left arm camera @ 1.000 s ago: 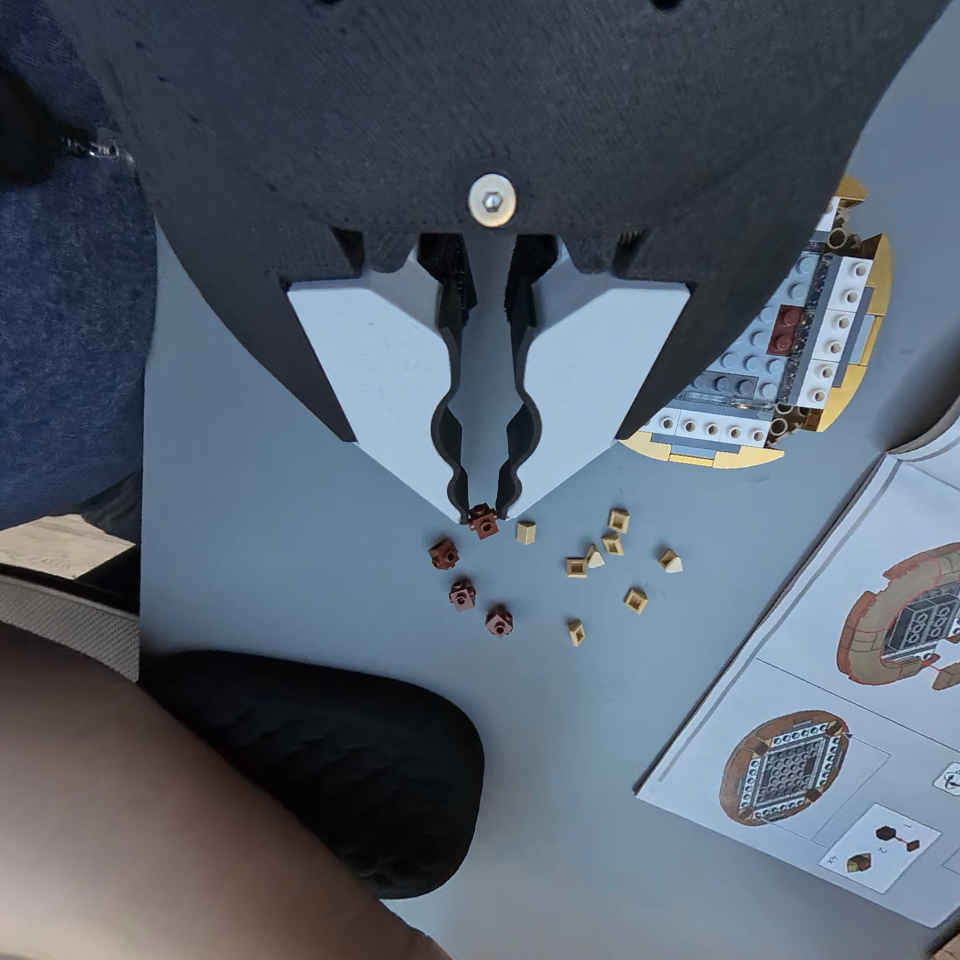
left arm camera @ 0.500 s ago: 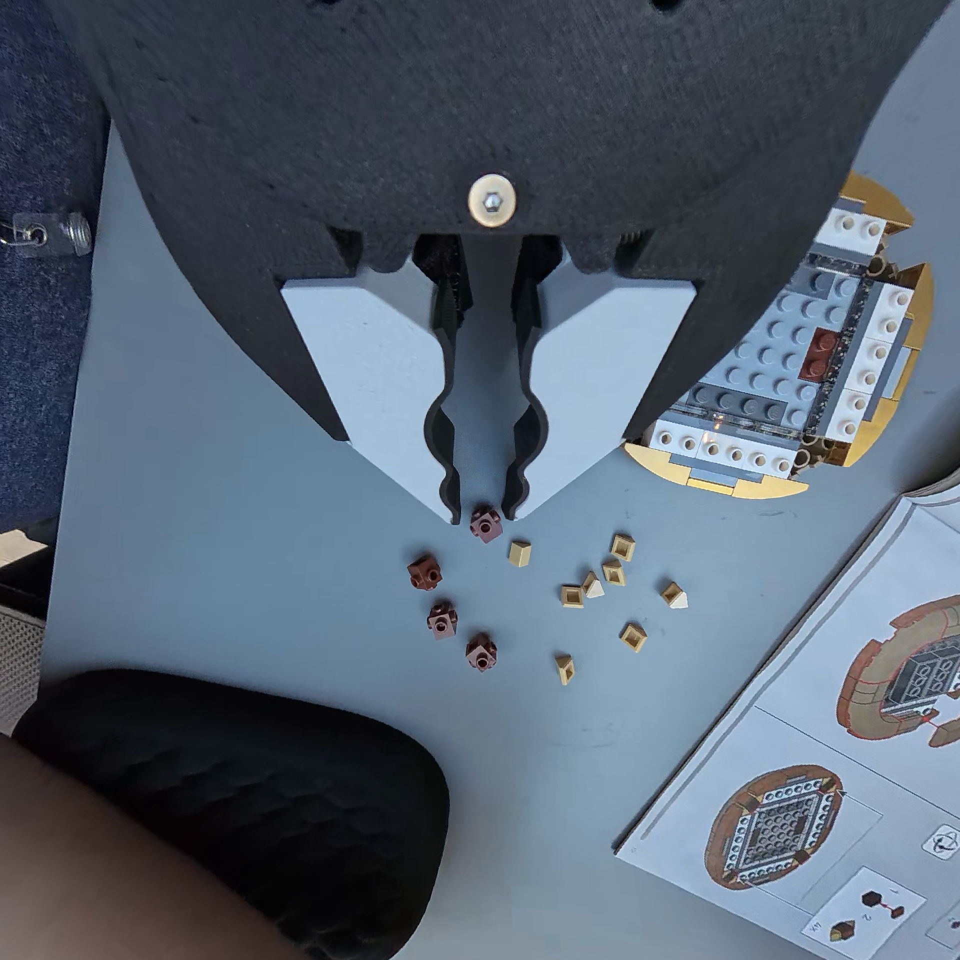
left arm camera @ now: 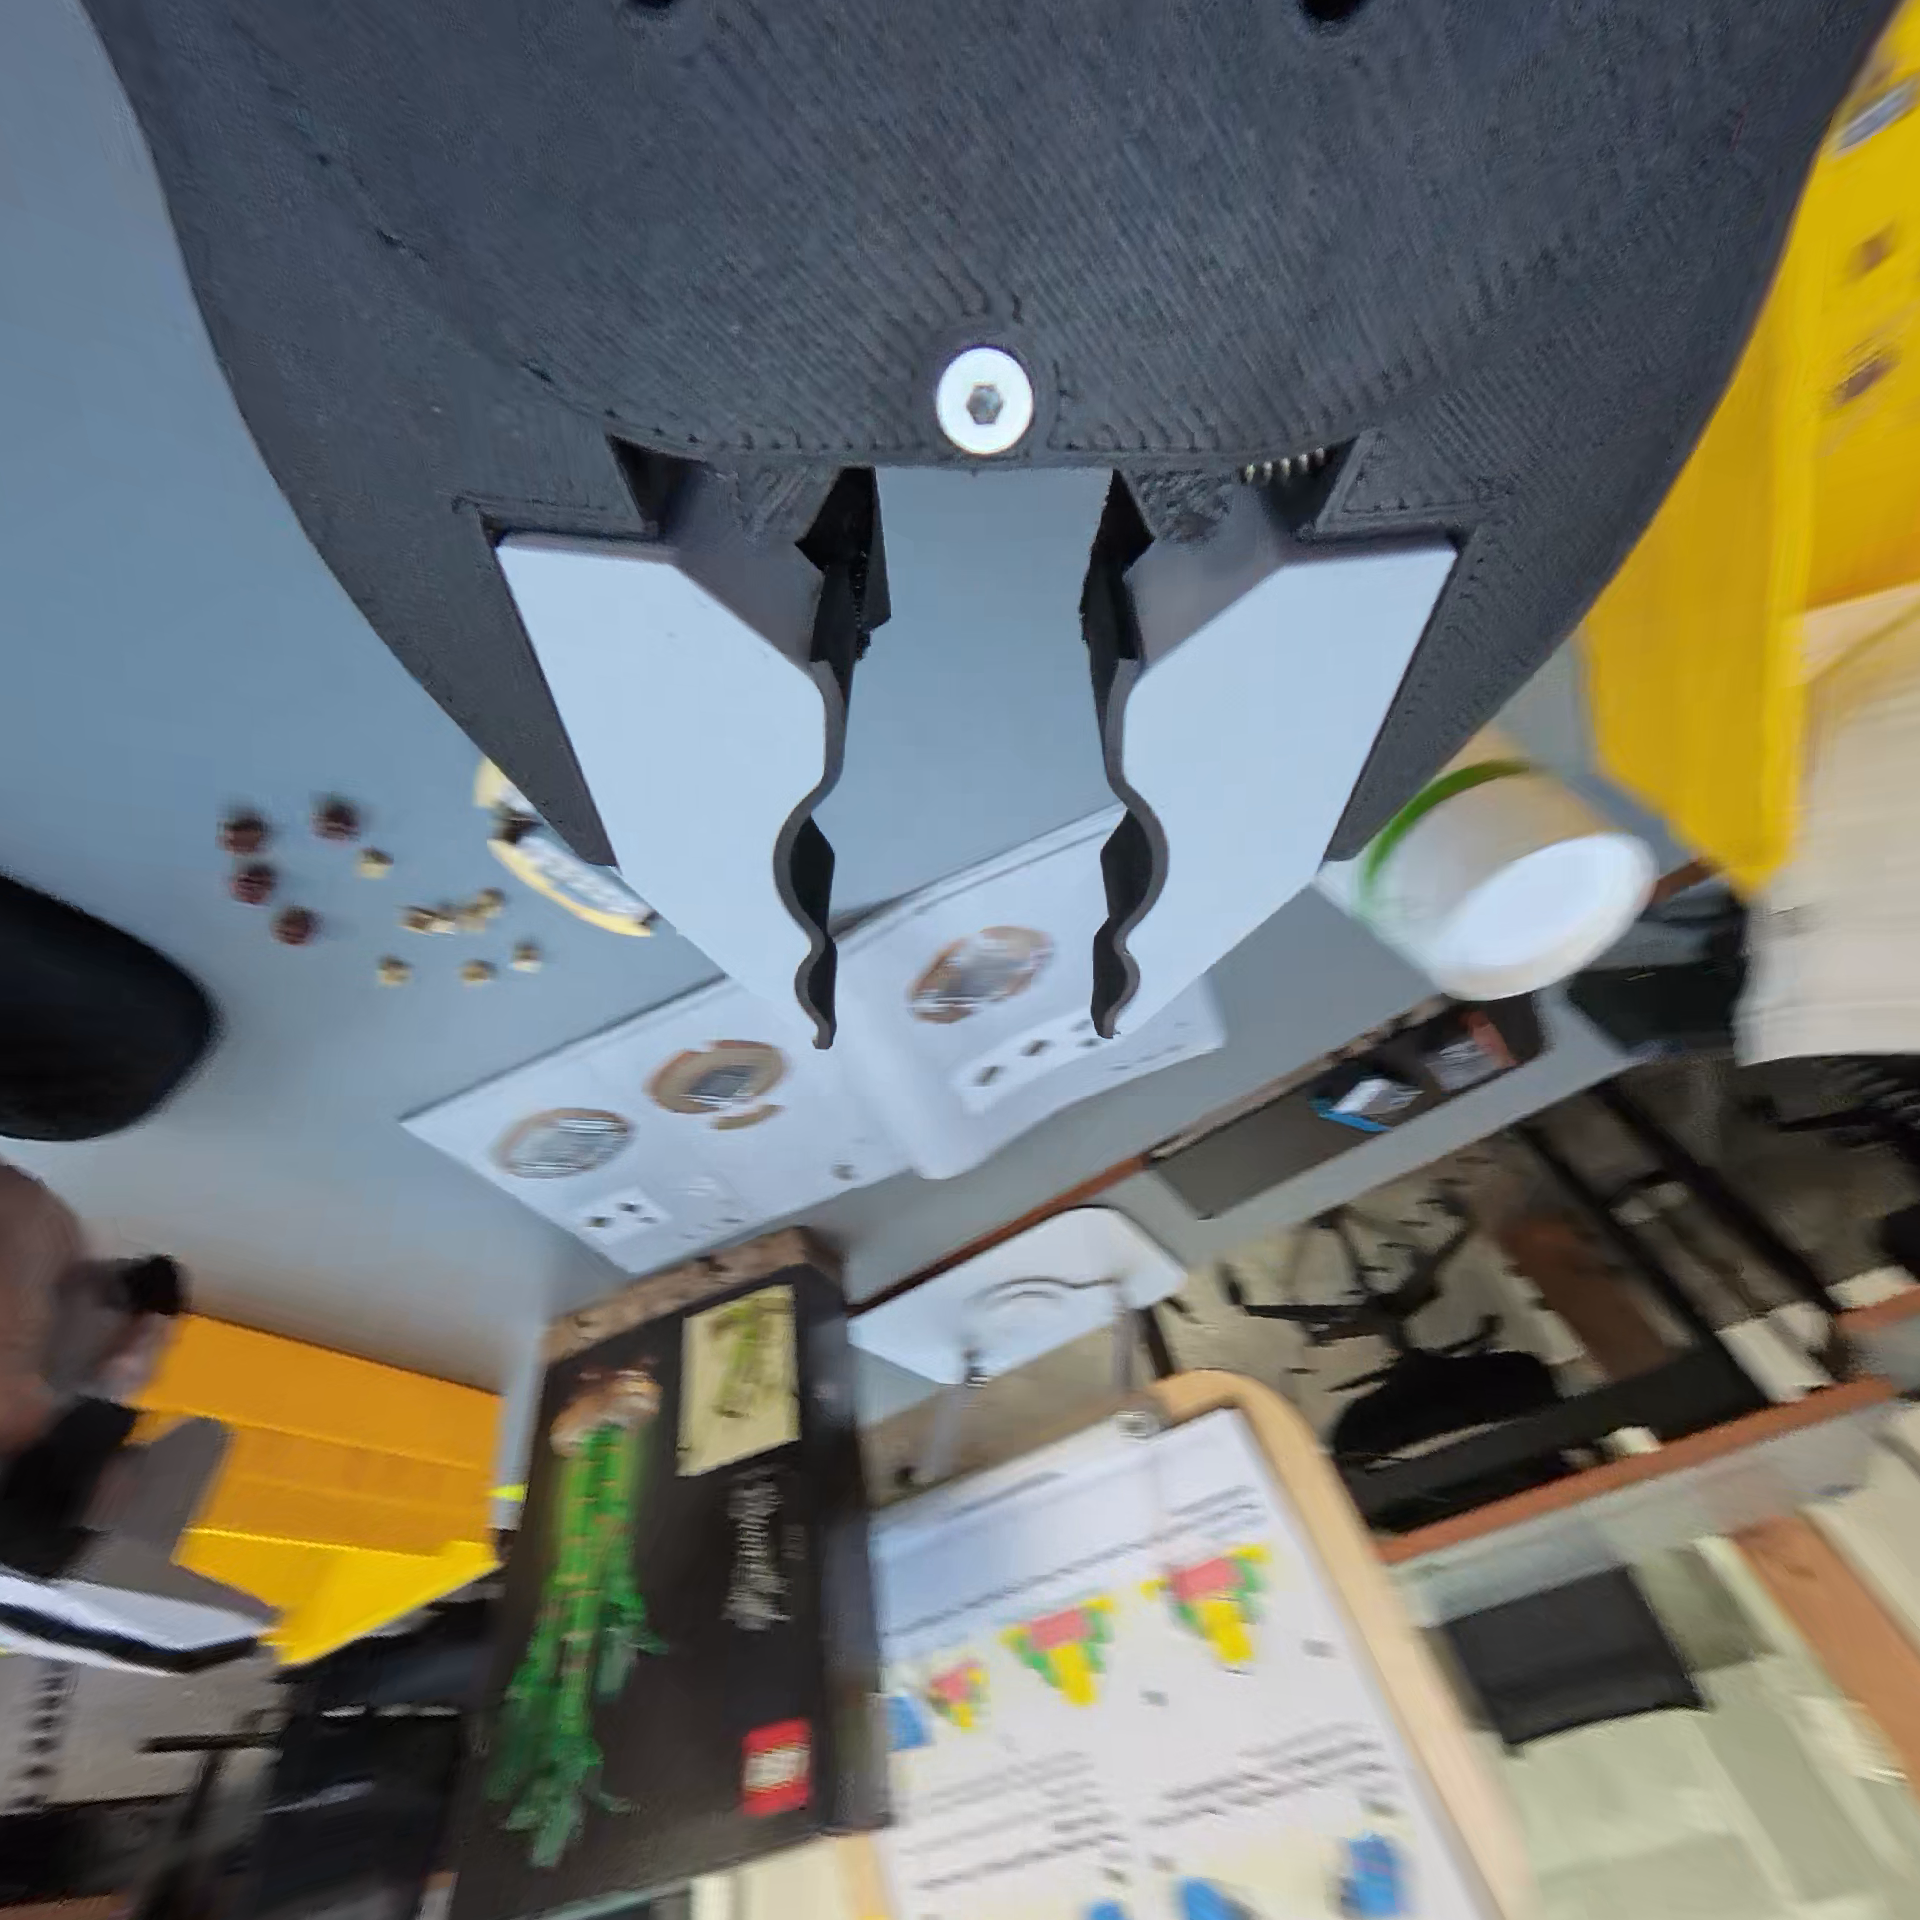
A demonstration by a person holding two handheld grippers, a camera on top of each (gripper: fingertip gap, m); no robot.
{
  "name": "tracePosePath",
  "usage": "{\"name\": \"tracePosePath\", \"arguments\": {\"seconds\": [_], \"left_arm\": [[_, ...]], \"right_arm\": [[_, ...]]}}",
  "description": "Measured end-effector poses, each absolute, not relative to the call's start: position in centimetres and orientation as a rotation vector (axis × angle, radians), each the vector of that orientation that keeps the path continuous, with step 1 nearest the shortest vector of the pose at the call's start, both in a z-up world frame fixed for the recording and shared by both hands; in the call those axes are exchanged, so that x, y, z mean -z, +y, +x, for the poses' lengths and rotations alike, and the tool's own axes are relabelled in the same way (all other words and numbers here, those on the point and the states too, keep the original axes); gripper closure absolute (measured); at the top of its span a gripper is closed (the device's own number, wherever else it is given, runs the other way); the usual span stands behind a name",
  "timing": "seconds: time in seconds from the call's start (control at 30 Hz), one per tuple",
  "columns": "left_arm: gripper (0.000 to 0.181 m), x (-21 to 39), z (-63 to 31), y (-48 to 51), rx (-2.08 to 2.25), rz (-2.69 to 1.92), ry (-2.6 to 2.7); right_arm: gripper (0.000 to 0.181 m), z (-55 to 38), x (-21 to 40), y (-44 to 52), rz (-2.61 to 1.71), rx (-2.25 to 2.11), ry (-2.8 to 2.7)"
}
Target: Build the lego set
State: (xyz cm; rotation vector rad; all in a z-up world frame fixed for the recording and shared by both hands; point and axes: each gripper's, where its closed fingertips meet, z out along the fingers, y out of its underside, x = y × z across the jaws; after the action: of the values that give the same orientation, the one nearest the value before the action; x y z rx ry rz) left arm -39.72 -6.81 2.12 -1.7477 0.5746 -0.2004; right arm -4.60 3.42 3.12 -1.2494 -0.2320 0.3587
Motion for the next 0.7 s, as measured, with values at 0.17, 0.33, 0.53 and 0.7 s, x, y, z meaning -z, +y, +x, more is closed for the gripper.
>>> {"name": "tracePosePath", "arguments": {"seconds": [0.17,0.33,0.53,0.7], "left_arm": [[0.138,-6.9,-57.4,-6.6,-0.147,-1.759,0.315],[0.137,-3.1,-67.1,-6.2,-0.174,-2.078,0.322],[0.147,4.7,-71.4,-5.8,-0.185,-2.359,0.542],[0.148,7.2,-70.9,-5.7,-0.086,-2.395,0.607]], "right_arm": [[0.146,-5.7,-2.3,4.0,-1.286,-0.352,-0.276],[0.146,-6.2,-1.6,4.2,-1.310,-0.329,-0.301],[0.147,-6.0,-1.0,4.4,-1.329,-0.303,-0.291],[0.147,-6.0,-0.8,4.3,-1.328,-0.277,-0.297]]}}
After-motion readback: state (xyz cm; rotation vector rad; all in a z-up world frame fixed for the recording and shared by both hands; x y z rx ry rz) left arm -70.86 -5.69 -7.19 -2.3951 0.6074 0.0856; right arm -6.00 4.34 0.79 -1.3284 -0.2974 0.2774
